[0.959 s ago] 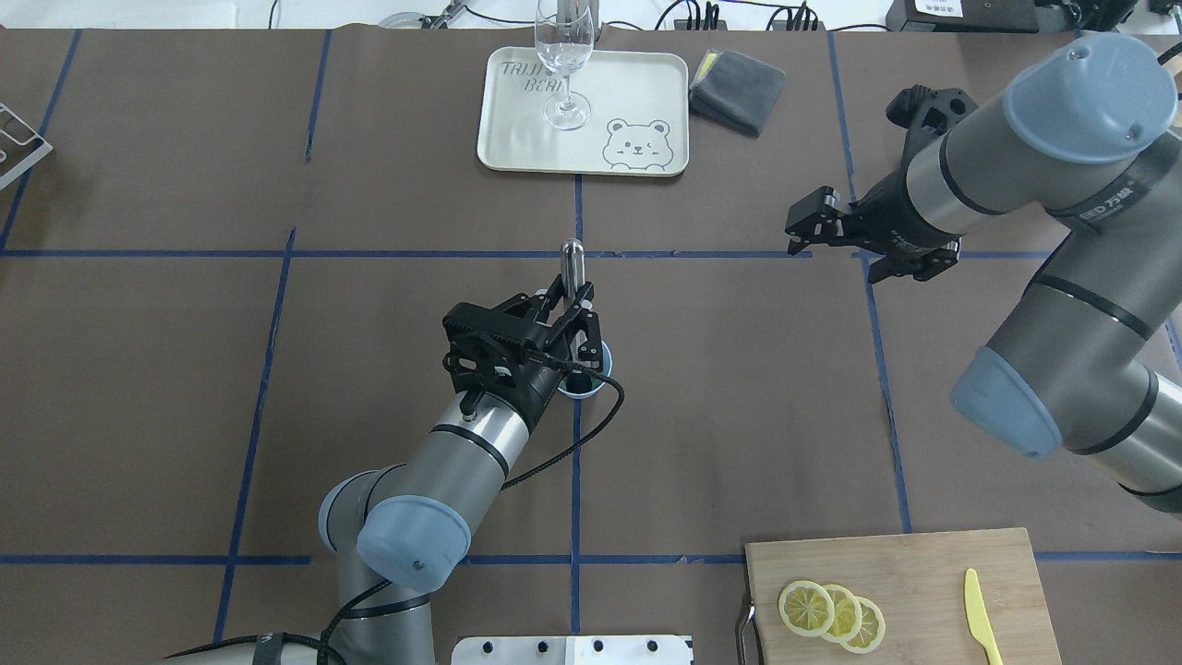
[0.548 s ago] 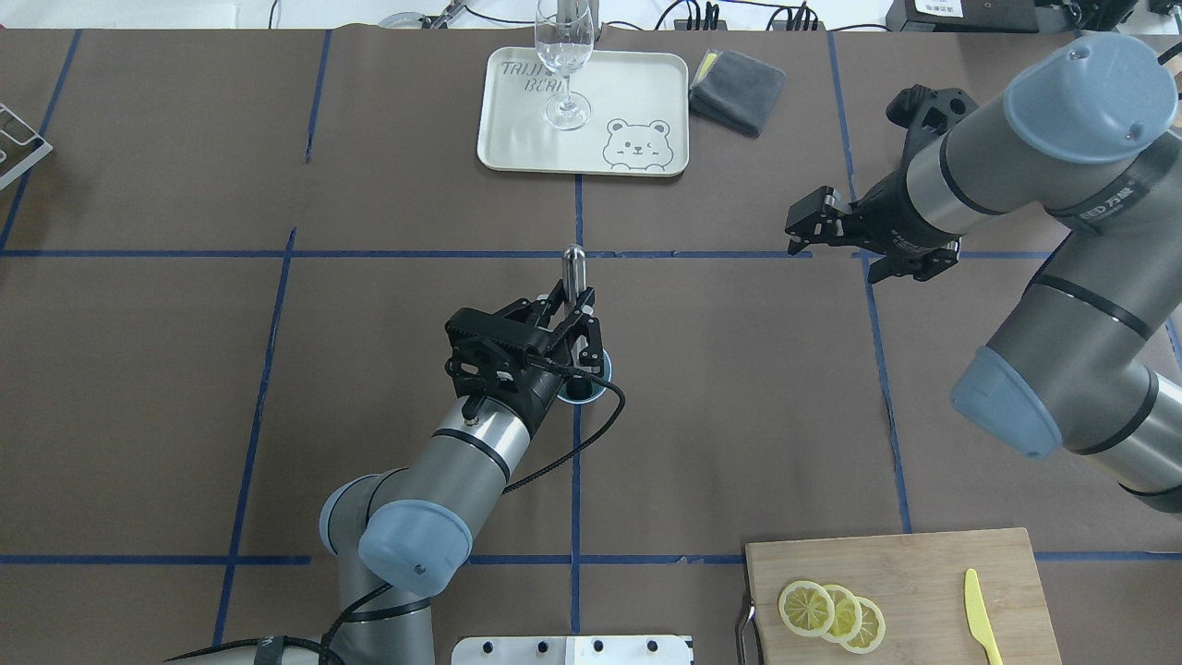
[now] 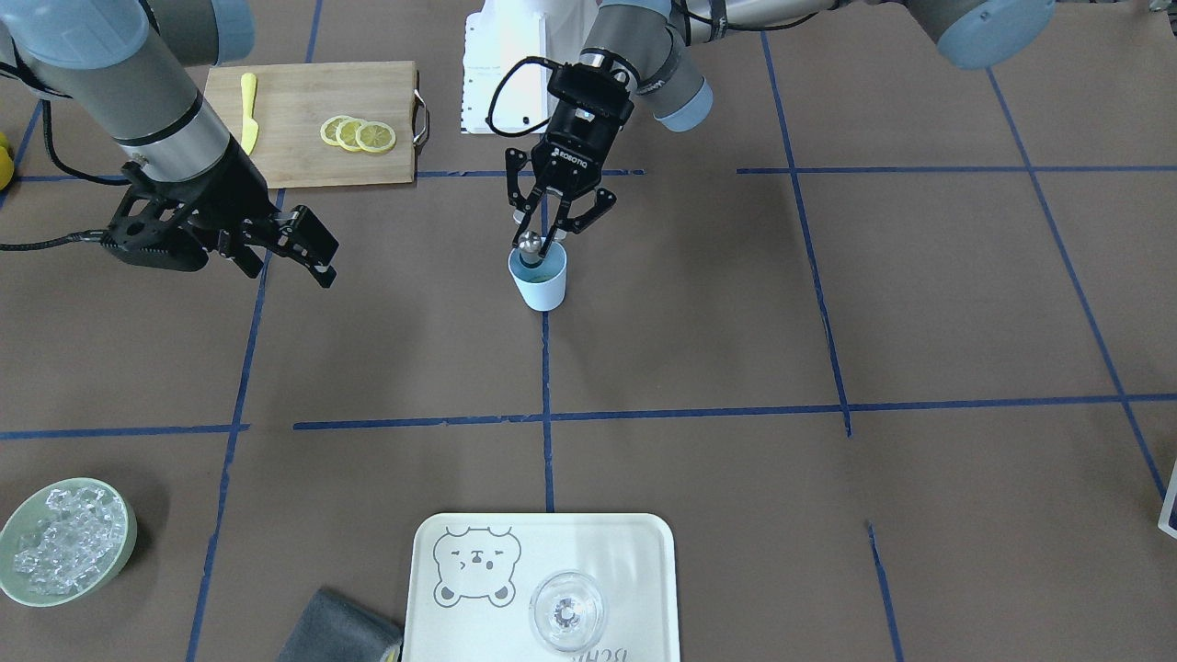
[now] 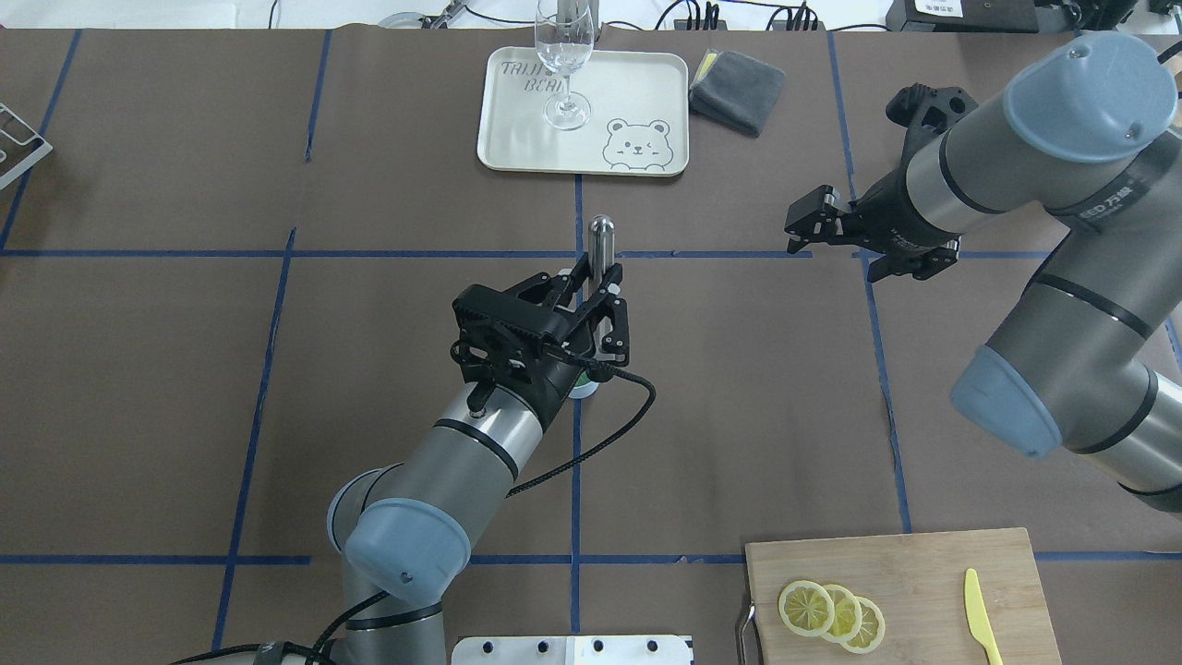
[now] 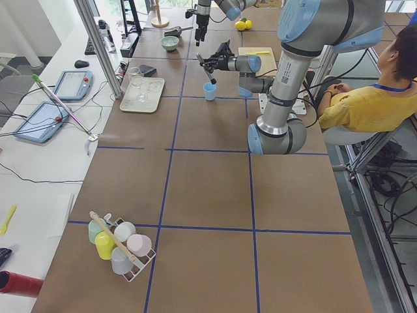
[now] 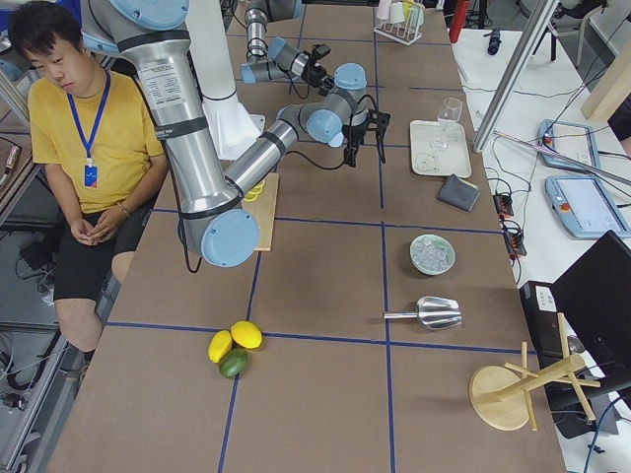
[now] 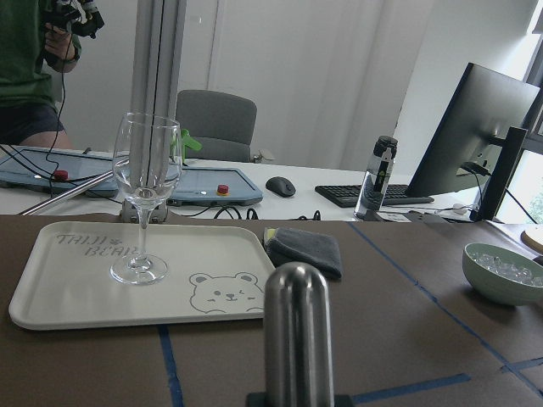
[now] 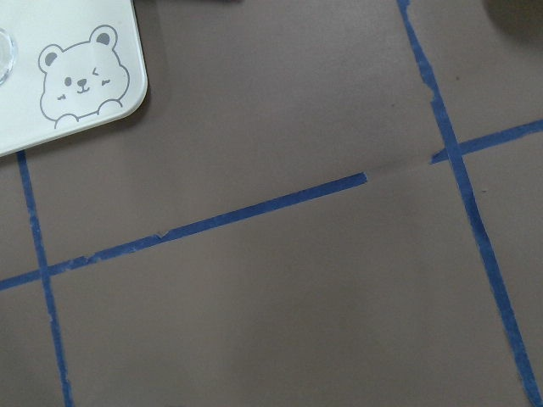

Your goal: Squeeze lemon into cup

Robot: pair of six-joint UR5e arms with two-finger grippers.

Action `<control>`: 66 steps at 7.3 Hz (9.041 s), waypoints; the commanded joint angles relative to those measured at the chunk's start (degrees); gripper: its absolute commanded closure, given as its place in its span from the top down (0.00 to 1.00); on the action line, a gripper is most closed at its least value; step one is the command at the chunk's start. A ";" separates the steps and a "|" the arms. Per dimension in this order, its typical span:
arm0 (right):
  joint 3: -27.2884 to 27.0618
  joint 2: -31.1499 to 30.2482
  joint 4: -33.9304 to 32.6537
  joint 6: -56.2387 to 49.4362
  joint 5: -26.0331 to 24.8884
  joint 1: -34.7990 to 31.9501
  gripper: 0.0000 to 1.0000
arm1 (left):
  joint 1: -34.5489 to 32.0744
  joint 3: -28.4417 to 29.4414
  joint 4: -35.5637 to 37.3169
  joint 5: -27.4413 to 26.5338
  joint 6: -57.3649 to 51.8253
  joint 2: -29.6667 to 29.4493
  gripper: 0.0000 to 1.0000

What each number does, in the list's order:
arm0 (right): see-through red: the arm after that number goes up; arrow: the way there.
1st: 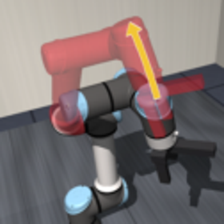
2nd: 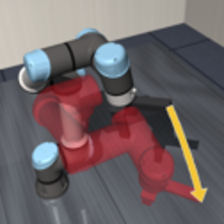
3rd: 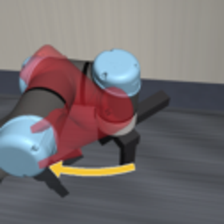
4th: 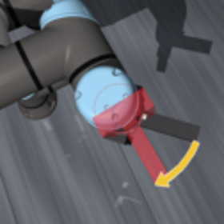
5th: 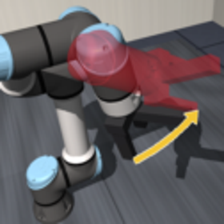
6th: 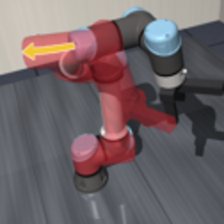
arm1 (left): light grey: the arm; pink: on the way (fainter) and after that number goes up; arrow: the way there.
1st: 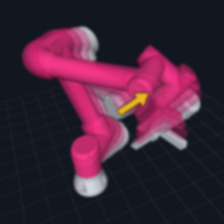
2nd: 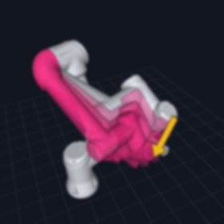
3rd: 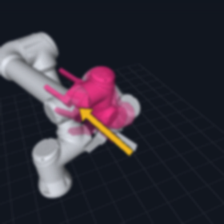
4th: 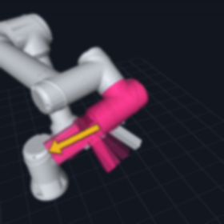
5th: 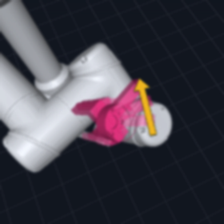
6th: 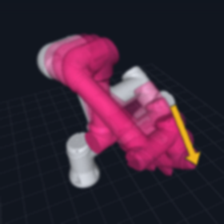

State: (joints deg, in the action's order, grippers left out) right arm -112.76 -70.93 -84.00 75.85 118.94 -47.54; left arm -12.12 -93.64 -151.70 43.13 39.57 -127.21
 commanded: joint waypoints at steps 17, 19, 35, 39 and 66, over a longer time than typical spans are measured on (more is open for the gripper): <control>0.88 -0.79 0.16 0.35 -0.02 -0.01 1.00 | -40.25 -0.41 47.54 73.51 3.59 28.95 0.00; 0.70 -0.79 0.16 0.44 -0.02 -0.01 1.00 | -40.44 1.34 46.76 73.33 2.71 28.95 0.00; -0.43 -0.26 0.07 0.79 0.24 -0.01 1.00 | -41.30 -2.74 47.37 72.71 2.18 28.42 1.00; -2.99 -8.24 -0.71 -13.91 4.36 -5.52 1.00 | -62.25 -6.04 47.81 86.61 -25.49 33.06 1.00; 10.03 -26.01 -17.33 -83.85 19.13 -38.50 1.00 | -76.91 -5.59 62.21 89.41 -47.22 35.74 1.00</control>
State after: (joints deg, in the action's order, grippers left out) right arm -102.34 -96.94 -101.30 -8.17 137.30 -85.48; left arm -89.09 -98.69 -90.21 132.62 -7.65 -89.48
